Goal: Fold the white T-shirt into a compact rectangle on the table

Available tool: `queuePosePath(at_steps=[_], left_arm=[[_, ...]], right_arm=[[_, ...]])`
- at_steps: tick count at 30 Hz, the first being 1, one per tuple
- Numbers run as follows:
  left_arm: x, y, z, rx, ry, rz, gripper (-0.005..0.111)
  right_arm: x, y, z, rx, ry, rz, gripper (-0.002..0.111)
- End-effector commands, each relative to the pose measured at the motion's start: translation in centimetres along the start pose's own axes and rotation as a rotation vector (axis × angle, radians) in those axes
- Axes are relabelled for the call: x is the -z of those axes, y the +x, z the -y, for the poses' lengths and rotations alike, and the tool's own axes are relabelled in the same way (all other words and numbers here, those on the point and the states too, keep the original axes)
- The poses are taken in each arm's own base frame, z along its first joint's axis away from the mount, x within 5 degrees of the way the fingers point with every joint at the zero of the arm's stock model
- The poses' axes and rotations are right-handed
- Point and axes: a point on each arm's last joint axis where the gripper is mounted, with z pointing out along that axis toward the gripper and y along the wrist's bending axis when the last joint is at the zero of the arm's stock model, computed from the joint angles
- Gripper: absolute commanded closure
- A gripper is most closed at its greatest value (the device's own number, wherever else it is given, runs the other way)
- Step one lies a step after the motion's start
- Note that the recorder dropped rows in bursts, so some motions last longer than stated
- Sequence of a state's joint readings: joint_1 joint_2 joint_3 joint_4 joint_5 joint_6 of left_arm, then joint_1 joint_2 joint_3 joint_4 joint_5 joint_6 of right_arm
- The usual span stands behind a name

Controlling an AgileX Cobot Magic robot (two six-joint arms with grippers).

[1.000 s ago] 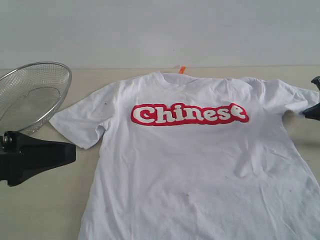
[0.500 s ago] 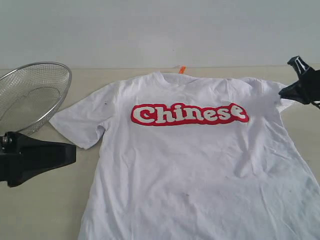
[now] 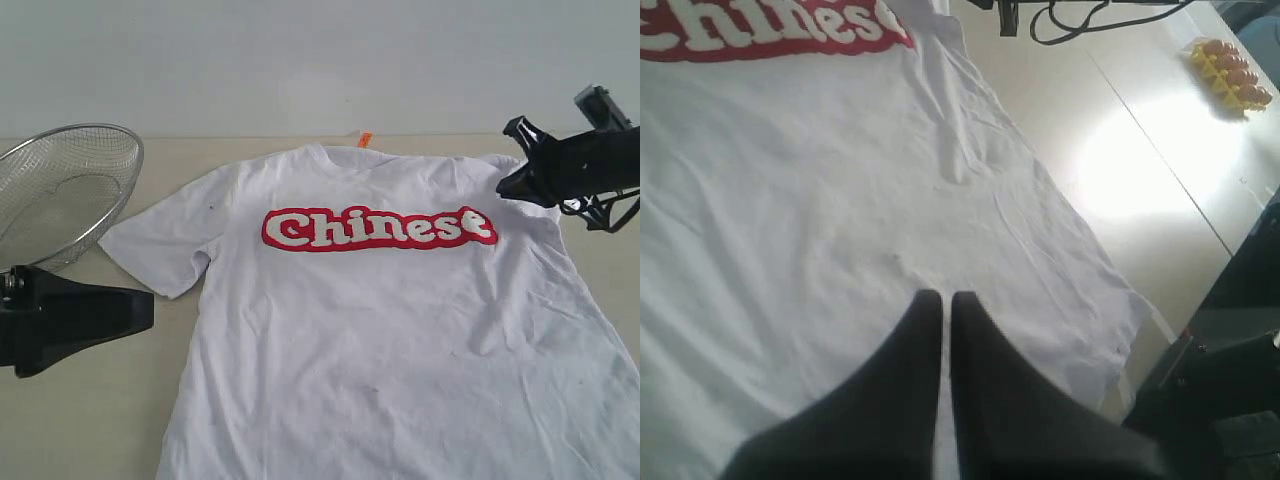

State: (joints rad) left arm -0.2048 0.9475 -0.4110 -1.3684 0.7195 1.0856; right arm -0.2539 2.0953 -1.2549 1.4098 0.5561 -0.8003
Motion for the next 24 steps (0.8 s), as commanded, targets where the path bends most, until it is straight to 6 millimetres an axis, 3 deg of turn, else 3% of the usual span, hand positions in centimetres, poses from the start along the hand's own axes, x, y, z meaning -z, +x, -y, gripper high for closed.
queuePosePath(at_steps=[1,8,12,14,18,19,24], left_arm=[[-0.1,0.0,0.1,-0.003,0.014,-0.010,0.102],[-0.1,0.0,0.1,-0.003,0.016,-0.011,0.102],[-0.1,0.0,0.1,-0.003,0.016,-0.011,0.102],[-0.1,0.0,0.1,-0.003,0.016,-0.011,0.102],[-0.1,0.0,0.1,-0.003,0.012,-0.009,0.102],[-0.1,0.0,0.1,-0.003,0.012,-0.009,0.102],[-0.1,0.0,0.1,-0.004,0.012,-0.010,0.102]], right_arm=[[-0.3,0.5,-1.4,0.044,-0.014,-0.007,0.108],[-0.9,1.1,-2.1,0.090,0.002,-0.003,0.108],[-0.6,0.3,-1.9,0.368,0.086,-0.004,0.105],[-0.4,0.0,-2.1,0.501,0.125,-0.032,0.090],[0.0,-0.7,-2.4,0.631,0.149,-0.027,0.043],[0.1,-0.9,-2.6,0.680,0.157,-0.025,0.039],[0.5,-1.3,-2.0,0.943,0.255,-0.082,0.051]])
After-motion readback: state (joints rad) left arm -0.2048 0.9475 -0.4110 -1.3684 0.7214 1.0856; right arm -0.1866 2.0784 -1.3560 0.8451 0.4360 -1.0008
